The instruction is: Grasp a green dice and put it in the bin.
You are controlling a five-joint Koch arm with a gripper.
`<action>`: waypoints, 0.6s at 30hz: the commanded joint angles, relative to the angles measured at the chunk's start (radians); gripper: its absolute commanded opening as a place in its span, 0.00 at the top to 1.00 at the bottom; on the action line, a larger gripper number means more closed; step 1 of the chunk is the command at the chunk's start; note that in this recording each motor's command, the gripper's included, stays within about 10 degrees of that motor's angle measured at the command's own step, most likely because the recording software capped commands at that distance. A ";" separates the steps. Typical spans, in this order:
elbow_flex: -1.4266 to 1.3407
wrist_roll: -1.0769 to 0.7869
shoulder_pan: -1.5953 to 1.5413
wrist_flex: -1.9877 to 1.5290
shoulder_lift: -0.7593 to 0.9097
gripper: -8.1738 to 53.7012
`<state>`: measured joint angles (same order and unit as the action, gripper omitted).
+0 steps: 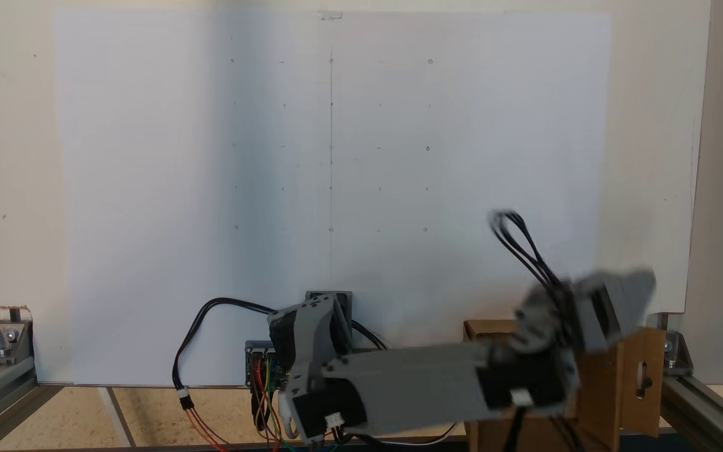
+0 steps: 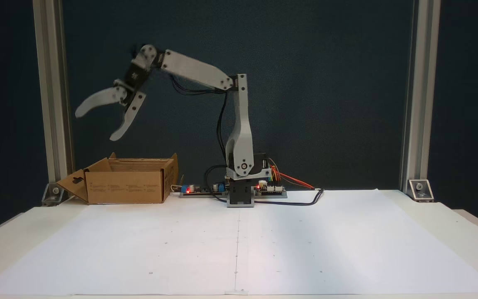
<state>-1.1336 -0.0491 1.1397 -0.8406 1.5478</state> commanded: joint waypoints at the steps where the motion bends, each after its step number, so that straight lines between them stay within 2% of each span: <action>1: 0.037 0.094 -0.152 0.014 0.060 0.15; 12: -0.212 0.095 -0.775 0.023 0.334 0.15; 18: -0.515 0.094 -0.991 0.247 0.512 0.14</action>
<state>-1.6552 0.0061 0.1841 -0.7148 2.0034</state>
